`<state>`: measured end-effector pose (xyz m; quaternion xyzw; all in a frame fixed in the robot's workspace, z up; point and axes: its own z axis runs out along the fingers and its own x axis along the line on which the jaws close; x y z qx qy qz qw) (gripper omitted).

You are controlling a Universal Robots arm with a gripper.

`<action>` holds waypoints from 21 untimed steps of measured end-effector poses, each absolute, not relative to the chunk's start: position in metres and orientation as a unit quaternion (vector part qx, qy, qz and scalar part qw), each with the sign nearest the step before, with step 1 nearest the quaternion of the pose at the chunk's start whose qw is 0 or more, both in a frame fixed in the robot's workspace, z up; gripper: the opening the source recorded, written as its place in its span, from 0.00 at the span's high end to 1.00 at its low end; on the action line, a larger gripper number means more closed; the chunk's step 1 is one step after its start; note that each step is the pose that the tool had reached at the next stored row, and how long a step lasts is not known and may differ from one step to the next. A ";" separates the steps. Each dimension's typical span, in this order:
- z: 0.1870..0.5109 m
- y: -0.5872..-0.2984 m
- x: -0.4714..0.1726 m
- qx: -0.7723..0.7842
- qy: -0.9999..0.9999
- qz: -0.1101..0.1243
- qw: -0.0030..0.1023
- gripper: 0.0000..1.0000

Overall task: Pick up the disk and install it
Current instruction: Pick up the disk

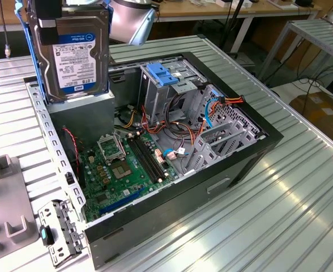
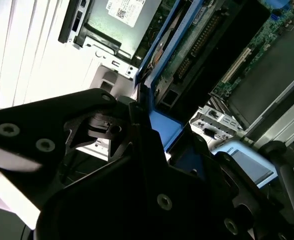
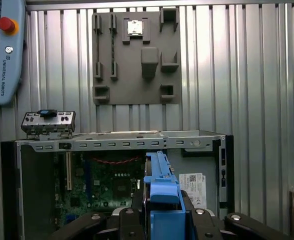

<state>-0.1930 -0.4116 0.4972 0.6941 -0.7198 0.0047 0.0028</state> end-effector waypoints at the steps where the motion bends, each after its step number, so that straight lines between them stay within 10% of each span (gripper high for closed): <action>1: 0.497 -0.414 -0.192 0.694 -0.720 0.005 0.003 0.63; 21: 0.497 -0.421 -0.118 0.693 -0.721 0.004 0.003 0.63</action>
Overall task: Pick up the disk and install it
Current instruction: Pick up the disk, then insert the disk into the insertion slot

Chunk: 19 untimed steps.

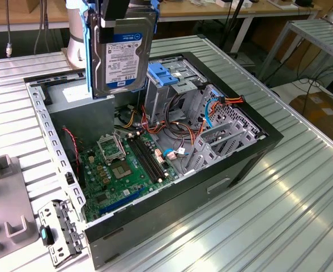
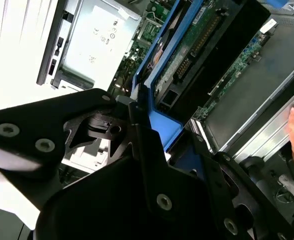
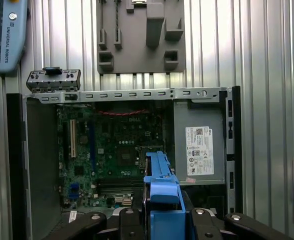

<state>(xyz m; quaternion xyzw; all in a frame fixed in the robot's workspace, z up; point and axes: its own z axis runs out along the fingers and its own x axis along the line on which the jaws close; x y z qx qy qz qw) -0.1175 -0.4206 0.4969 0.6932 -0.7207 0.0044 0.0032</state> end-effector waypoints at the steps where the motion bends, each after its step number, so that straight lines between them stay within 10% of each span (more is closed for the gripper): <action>1: 0.497 -0.421 -0.117 0.693 -0.721 0.004 0.003 0.63; 19: 0.497 -0.428 -0.116 0.693 -0.721 0.004 0.003 0.63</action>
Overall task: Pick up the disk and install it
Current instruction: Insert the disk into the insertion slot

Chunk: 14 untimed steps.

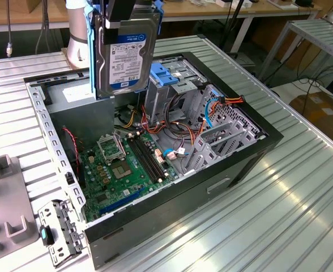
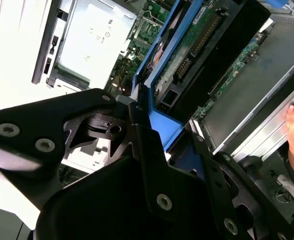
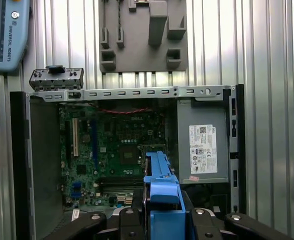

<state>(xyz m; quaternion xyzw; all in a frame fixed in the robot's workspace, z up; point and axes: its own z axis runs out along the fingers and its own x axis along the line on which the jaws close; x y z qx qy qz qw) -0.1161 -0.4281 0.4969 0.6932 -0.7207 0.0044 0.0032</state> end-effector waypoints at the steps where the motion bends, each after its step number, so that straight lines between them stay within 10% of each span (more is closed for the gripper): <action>1: 0.497 -0.431 -0.116 0.693 -0.721 0.004 0.003 0.63; 14: 0.497 -0.444 -0.116 0.693 -0.721 0.004 0.003 0.63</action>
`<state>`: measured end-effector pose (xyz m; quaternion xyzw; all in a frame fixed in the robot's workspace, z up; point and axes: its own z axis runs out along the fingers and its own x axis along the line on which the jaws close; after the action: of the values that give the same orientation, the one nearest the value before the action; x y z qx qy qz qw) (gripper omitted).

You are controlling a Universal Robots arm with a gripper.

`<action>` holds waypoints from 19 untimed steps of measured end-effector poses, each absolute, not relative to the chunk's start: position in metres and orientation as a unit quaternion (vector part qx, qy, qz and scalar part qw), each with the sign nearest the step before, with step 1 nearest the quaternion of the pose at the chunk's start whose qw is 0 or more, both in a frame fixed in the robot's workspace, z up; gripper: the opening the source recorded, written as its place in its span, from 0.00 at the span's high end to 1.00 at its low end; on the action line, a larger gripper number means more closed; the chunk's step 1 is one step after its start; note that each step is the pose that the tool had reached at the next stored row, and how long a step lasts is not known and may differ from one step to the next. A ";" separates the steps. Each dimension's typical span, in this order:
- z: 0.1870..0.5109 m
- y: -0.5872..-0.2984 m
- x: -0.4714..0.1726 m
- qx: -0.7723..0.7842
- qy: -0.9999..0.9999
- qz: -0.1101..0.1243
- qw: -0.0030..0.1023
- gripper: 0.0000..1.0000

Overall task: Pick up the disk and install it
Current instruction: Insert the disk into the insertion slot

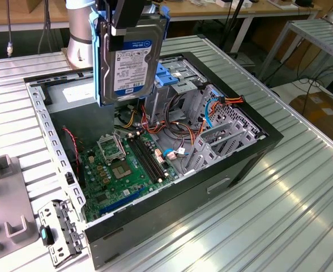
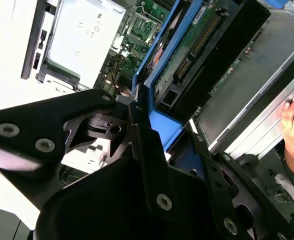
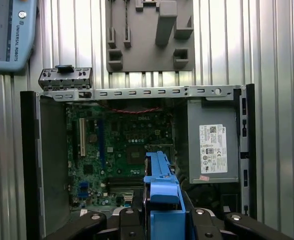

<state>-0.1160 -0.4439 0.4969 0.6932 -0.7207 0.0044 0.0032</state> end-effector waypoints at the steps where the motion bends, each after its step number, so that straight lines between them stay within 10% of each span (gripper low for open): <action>1: 0.497 -0.445 -0.116 0.693 -0.721 0.004 0.003 0.63; 19: 0.497 -0.465 -0.115 0.693 -0.721 0.004 0.003 0.63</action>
<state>-0.1148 -0.4647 0.4969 0.6932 -0.7207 0.0044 0.0032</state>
